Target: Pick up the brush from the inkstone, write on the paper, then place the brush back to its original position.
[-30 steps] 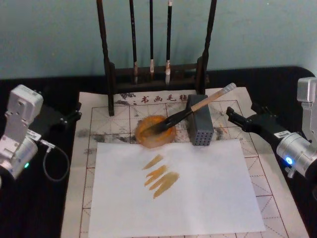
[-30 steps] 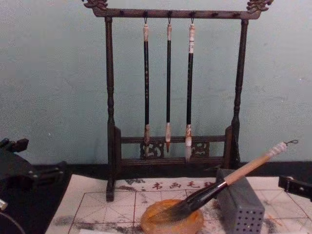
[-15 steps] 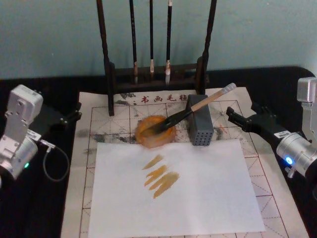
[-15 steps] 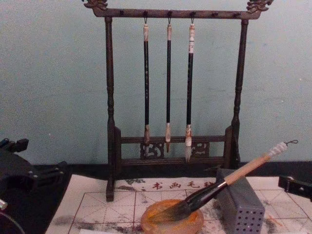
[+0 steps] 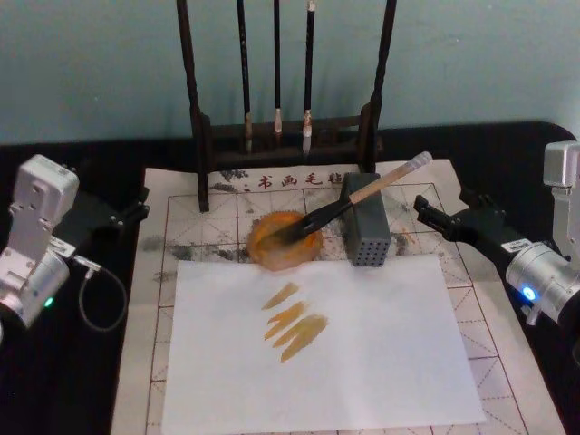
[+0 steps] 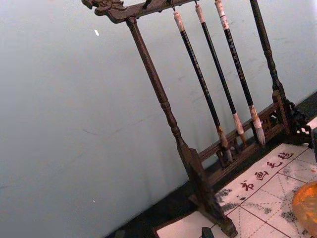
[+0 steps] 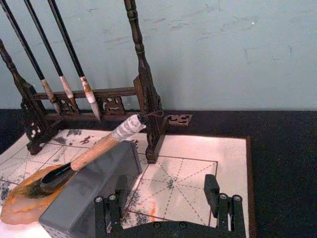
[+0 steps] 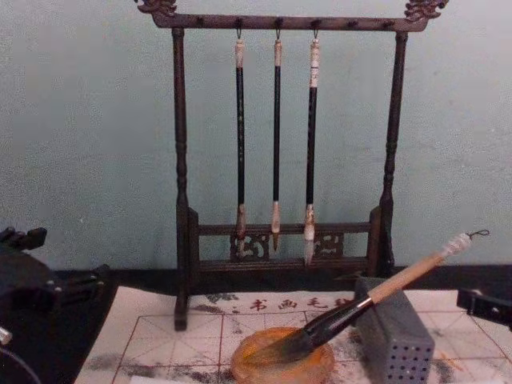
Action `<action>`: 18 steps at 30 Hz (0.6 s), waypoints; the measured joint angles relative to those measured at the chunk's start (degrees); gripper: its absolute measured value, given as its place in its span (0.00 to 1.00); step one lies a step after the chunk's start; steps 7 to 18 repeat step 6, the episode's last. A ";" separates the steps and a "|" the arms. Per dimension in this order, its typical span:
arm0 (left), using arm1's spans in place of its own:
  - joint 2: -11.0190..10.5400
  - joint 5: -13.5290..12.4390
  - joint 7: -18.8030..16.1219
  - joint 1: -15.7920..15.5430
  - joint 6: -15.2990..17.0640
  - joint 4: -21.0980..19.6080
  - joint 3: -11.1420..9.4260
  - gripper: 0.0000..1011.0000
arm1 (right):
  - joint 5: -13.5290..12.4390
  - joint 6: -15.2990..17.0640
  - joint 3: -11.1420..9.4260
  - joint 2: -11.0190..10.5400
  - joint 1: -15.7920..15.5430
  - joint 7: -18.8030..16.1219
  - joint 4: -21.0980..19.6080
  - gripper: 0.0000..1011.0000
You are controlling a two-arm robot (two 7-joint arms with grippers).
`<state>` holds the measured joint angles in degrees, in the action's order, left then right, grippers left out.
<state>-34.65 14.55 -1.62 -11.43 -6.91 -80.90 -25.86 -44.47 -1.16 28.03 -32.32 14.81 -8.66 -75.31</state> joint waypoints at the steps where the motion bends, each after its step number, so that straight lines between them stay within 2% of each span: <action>1: 0.00 0.00 0.01 0.00 0.00 0.00 0.00 0.99 | 0.00 0.00 0.00 0.00 0.00 0.00 0.00 0.99; 18: 0.00 0.00 0.00 0.00 0.00 0.00 0.00 0.99 | 0.00 0.00 0.00 0.00 0.00 0.00 0.00 0.99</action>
